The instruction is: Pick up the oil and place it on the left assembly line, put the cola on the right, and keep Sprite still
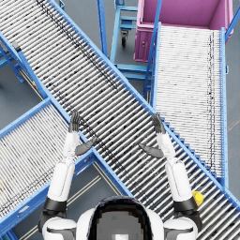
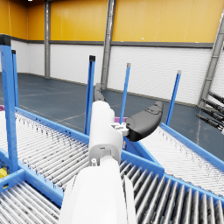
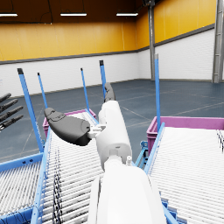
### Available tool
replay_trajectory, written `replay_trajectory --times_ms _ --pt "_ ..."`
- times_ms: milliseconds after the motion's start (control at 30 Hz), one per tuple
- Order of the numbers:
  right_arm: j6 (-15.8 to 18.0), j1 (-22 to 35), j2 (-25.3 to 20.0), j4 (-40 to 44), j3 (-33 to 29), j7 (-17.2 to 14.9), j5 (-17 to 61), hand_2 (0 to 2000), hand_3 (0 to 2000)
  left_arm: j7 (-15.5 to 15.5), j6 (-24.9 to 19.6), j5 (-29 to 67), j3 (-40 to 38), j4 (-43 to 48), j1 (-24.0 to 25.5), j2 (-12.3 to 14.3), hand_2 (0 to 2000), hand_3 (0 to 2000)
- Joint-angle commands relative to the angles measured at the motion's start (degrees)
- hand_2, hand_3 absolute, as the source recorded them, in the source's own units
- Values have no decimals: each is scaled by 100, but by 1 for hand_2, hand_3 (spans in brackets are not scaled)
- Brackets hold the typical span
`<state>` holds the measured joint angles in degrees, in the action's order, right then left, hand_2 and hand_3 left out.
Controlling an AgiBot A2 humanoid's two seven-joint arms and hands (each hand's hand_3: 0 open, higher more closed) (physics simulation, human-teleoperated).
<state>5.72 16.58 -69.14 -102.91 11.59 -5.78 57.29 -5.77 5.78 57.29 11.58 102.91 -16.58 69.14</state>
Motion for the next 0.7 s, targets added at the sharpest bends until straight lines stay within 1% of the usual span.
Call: replay_trajectory --times_ms 33,667,700 --pt "0 0 0 0 0 0 0 0 0 0 0 0 0 0 0 0 0 0" --pt "0 0 0 0 0 0 0 0 0 0 0 0 0 0 0 0 0 0" --pt "0 112 -63 92 106 0 0 0 0 0 0 0 128 -106 -67 38 0 0"
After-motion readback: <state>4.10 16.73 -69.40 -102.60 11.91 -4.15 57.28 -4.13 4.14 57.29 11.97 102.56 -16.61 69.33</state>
